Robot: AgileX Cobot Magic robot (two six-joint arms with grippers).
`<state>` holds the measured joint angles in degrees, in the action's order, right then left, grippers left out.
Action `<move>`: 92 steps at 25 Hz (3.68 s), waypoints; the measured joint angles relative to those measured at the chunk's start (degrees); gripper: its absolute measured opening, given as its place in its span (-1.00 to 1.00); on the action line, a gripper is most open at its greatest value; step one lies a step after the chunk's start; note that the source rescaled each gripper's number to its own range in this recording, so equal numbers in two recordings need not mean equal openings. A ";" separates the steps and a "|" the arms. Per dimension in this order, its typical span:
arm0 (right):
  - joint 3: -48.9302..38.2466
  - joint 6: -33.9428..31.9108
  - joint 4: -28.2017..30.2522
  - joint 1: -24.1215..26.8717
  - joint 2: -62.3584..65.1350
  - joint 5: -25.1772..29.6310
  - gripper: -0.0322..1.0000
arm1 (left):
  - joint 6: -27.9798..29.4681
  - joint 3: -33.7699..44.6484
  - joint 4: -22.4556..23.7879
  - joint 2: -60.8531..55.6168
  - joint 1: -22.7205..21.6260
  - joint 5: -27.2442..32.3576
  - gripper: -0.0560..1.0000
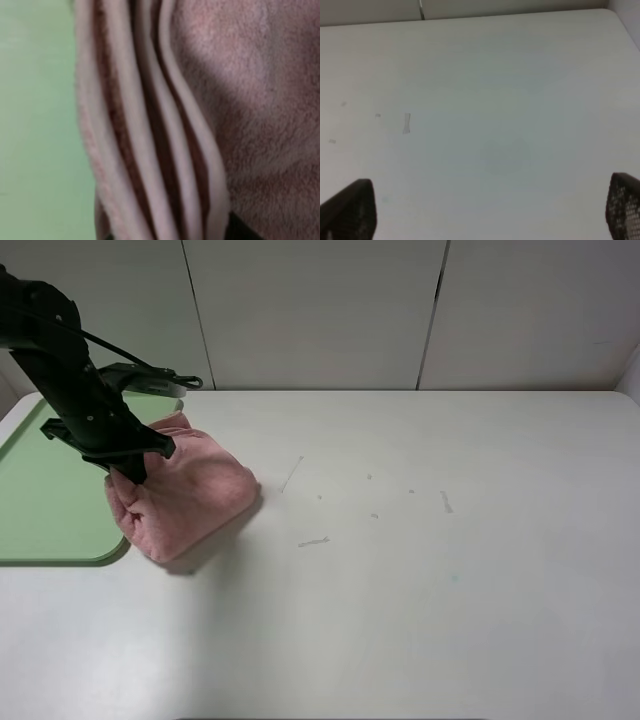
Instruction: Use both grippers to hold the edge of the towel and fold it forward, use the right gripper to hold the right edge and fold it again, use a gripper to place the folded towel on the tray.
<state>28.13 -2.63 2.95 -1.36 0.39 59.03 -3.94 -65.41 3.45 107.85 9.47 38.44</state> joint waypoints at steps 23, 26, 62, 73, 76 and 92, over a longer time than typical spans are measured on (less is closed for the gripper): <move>0.00 0.00 0.00 0.00 0.00 0.00 1.00 | 0.05 -6.08 15.11 0.00 -12.96 6.95 -0.73; 0.00 0.00 0.00 0.00 0.00 0.00 1.00 | 0.05 -6.08 16.13 0.00 -14.68 7.42 -0.73; 0.00 0.00 -0.02 0.00 0.00 0.00 1.00 | 0.03 -6.08 17.51 -0.44 -16.80 8.65 1.00; 0.00 0.00 -0.02 0.00 0.00 0.00 1.00 | 0.03 -6.08 12.23 -10.94 -16.30 12.93 1.00; 0.00 0.00 -0.02 0.00 0.00 0.00 1.00 | 0.03 -6.08 11.62 -14.00 -14.77 15.87 1.00; 0.00 0.00 -0.02 0.00 0.00 0.00 1.00 | 3.26 -3.36 5.07 -29.68 -5.78 29.62 1.00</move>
<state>28.13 -2.63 2.94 -1.36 0.39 59.03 -0.68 -68.78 8.53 78.18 3.69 68.06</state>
